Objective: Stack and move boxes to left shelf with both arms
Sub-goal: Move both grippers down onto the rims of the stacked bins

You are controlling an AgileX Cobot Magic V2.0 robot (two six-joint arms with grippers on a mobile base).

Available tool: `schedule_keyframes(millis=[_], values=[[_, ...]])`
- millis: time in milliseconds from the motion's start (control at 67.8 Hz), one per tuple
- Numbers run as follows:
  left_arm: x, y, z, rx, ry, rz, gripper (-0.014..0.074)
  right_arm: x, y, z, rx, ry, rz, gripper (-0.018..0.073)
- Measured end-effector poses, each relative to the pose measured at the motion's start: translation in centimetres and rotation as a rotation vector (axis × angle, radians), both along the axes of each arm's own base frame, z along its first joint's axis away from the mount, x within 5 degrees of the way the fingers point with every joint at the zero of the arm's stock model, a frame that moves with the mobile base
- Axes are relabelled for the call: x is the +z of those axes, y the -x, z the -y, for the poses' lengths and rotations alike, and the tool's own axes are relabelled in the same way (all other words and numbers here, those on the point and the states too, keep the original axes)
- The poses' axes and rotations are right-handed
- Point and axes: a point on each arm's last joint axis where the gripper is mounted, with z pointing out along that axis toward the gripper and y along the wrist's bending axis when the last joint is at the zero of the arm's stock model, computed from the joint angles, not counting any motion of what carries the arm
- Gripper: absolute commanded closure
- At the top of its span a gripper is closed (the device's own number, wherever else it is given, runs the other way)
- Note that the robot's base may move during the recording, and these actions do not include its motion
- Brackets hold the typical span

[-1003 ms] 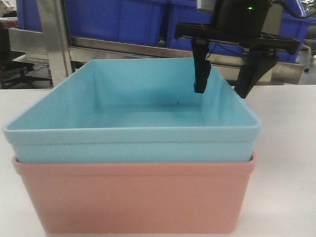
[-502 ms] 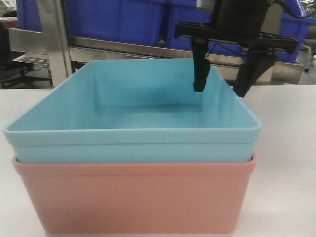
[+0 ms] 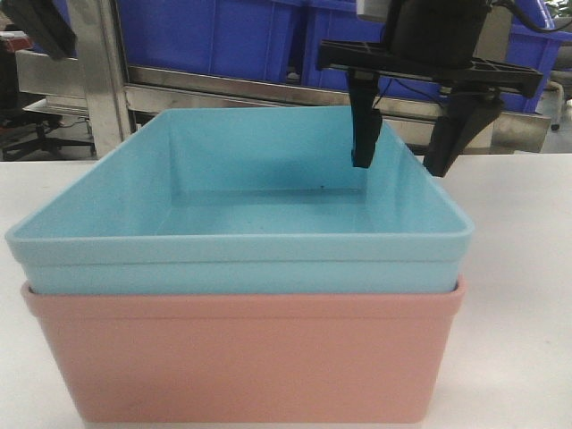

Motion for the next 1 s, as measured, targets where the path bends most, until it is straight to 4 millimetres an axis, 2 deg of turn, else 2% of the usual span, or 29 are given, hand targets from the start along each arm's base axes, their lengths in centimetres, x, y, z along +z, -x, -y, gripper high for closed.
schedule_keyframes(millis=[133, 295, 443, 605, 826, 1003], values=[[-0.5, -2.6, 1.0, 0.008, 0.001, -0.151, 0.0085, 0.0, 0.1, 0.1, 0.002, 0.01, -0.009, 0.0051], [-1.0, -5.0, 2.8, 0.045, -0.05, -0.251, 0.0085, -0.1, 0.5, -0.5, 0.035, 0.054, 0.003, 0.0051], [-1.9, -5.6, 5.5, 0.072, -0.181, -0.321, 0.0085, -0.1, 1.3, -1.9, 0.073, 0.067, 0.001, 0.0051], [-3.1, -5.8, 8.3, 0.049, -0.206, -0.386, 0.0085, -0.4, 1.5, -2.1, 0.076, 0.076, -0.019, 0.0051], [-5.8, -6.6, 9.2, 0.054, -0.227, -0.506, 0.0085, -1.4, 1.3, -2.3, 0.064, 0.084, -0.058, 0.0051], [-6.9, -6.9, 9.5, 0.056, -0.224, -0.543, 0.0085, -2.5, 1.0, -2.6, 0.063, 0.09, -0.09, 0.0051]])
